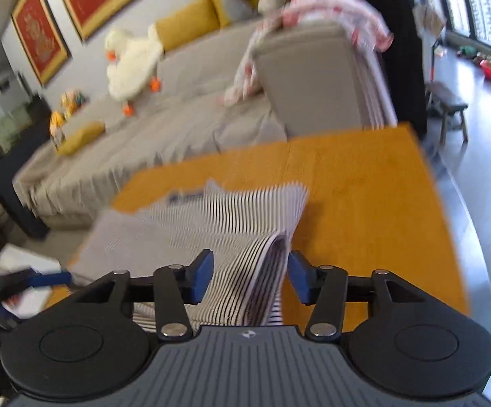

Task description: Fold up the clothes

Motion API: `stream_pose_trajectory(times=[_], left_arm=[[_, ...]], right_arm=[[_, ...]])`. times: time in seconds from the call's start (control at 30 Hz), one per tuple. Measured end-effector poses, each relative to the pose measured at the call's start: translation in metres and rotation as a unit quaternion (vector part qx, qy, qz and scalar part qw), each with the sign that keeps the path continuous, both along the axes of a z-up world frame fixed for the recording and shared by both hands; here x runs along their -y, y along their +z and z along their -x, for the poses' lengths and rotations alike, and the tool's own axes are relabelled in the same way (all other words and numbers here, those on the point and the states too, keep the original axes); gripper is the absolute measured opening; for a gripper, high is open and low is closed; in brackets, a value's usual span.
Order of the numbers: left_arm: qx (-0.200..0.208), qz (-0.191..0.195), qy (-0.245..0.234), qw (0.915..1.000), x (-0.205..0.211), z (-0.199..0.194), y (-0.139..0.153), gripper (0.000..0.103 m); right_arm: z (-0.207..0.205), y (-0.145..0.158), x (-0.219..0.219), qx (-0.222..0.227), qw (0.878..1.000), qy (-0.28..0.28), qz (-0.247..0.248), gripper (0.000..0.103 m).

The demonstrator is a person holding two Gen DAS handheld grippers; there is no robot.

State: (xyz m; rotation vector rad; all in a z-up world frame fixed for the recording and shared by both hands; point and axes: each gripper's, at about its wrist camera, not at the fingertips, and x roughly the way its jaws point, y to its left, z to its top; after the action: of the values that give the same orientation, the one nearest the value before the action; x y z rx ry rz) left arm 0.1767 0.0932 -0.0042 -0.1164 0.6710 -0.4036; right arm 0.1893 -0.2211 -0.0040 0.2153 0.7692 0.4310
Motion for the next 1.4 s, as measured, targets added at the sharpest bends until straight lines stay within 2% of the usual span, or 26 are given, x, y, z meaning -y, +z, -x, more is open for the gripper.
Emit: stream_pose_trajectory(times=[0.03, 0.07, 0.1, 0.2, 0.27, 0.37, 0.43, 0.53, 0.6, 0.67, 0.7, 0.73, 0.8, 0.83, 0.87, 0.9, 0.97, 1.03, 1.07, 1.1, 1.17, 1.27, 1.4], left_arm=[[-0.001, 0.003, 0.012, 0.9999, -0.003, -0.004, 0.000, 0.103], [0.001, 0.007, 0.021, 0.9998, -0.006, -0.007, 0.001, 0.103], [0.006, 0.010, 0.030, 0.9995, -0.009, -0.010, 0.003, 0.103], [0.024, 0.015, 0.056, 0.9980, -0.017, -0.019, 0.011, 0.103], [0.027, 0.031, 0.064, 0.9971, -0.022, -0.026, 0.014, 0.103], [0.026, 0.053, 0.065, 0.9962, -0.025, -0.036, 0.013, 0.103], [0.009, 0.052, 0.061, 0.9968, -0.023, -0.044, 0.004, 0.103], [-0.006, 0.018, 0.051, 0.9985, -0.019, -0.051, -0.015, 0.103], [0.002, -0.020, 0.036, 0.9992, -0.013, -0.052, -0.021, 0.103], [0.002, -0.044, 0.026, 0.9987, -0.009, -0.053, -0.021, 0.103], [-0.002, -0.039, 0.030, 0.9988, -0.010, -0.054, -0.018, 0.103], [-0.004, -0.024, 0.038, 0.9990, -0.012, -0.054, -0.014, 0.103], [0.018, 0.006, 0.043, 0.9989, -0.012, -0.050, -0.003, 0.103], [0.032, 0.019, 0.043, 0.9984, -0.012, -0.047, 0.003, 0.103], [0.047, 0.027, 0.042, 0.9977, -0.010, -0.045, 0.008, 0.103], [0.055, 0.029, 0.041, 0.9972, -0.007, -0.045, 0.009, 0.103], [0.042, 0.032, 0.044, 0.9976, -0.004, -0.050, 0.003, 0.103], [-0.020, 0.049, 0.054, 0.9971, -0.008, -0.063, -0.016, 0.103], [-0.034, 0.059, 0.055, 0.9962, -0.010, -0.066, -0.024, 0.103], [-0.022, 0.063, 0.051, 0.9965, -0.012, -0.064, -0.028, 0.103], [-0.013, 0.050, 0.038, 0.9979, -0.010, -0.061, -0.030, 0.103], [-0.019, 0.028, 0.028, 0.9990, -0.002, -0.062, -0.030, 0.103], [-0.013, 0.003, 0.029, 0.9995, 0.008, -0.065, -0.032, 0.103]], right_arm=[[-0.006, -0.002, -0.013, 0.003, 1.000, 0.011, 0.019, 0.004], [-0.012, -0.001, -0.025, 0.011, 0.999, 0.021, 0.036, 0.004], [-0.012, 0.011, -0.032, 0.038, 0.998, 0.030, 0.041, 0.004], [-0.013, 0.064, -0.038, 0.132, 0.990, 0.042, 0.017, 0.004], [-0.017, 0.083, -0.035, 0.158, 0.986, 0.044, 0.007, 0.004], [-0.028, 0.070, -0.027, 0.138, 0.990, 0.033, 0.011, 0.004], [-0.036, 0.036, -0.023, 0.092, 0.995, 0.017, 0.022, 0.004], [-0.047, -0.020, -0.014, 0.025, 0.999, -0.009, 0.033, 0.004], [-0.041, -0.028, -0.006, 0.036, 0.999, -0.014, 0.003, 0.005], [-0.040, -0.019, -0.007, 0.034, 0.999, -0.013, 0.000, 0.015], [-0.038, -0.012, -0.010, 0.046, 0.999, -0.013, 0.008, 0.038], [-0.034, -0.006, -0.012, 0.061, 0.998, -0.012, 0.015, 0.067], [-0.020, 0.008, -0.017, 0.097, 0.995, -0.004, 0.012, 0.083], [-0.014, 0.016, -0.020, 0.112, 0.994, 0.002, 0.004, 0.084], [-0.010, 0.022, -0.022, 0.124, 0.992, 0.008, -0.007, 0.091], [-0.008, 0.024, -0.024, 0.124, 0.992, 0.014, -0.027, 0.102], [-0.008, 0.020, -0.030, 0.110, 0.992, 0.019, -0.059, 0.103], [-0.014, 0.005, -0.034, 0.076, 0.995, 0.005, -0.070, 0.103], [-0.018, -0.006, -0.036, 0.053, 0.996, -0.007, -0.071, 0.103], [-0.021, -0.018, -0.035, 0.033, 0.997, -0.018, -0.073, 0.103], [-0.018, -0.031, -0.035, 0.046, 0.995, -0.020, -0.084, 0.103], [-0.022, -0.031, -0.037, 0.029, 0.995, -0.028, -0.093, 0.103], [-0.026, -0.032, -0.043, 0.016, 0.996, -0.005, -0.083, 0.103]])
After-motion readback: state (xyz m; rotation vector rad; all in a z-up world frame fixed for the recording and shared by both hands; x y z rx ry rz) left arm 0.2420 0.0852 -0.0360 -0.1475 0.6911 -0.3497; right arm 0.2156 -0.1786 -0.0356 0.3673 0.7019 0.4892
